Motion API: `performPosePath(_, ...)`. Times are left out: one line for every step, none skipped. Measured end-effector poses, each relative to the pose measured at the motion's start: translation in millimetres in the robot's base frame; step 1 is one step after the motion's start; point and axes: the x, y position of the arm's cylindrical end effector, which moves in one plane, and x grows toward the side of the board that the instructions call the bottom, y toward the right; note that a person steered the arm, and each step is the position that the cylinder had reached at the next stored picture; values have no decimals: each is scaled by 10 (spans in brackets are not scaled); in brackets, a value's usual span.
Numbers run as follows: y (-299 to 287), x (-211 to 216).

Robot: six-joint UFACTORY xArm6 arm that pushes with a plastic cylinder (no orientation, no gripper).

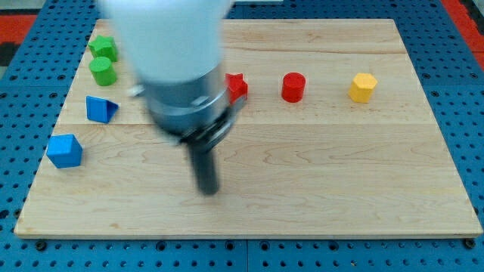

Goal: Move the red circle to the top right diagonally to red star

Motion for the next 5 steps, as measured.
performPosePath(863,-610)
performPosePath(1525,-905)
performPosePath(1537,-1282)
performPosePath(925,-1425)
performPosePath(154,-1426)
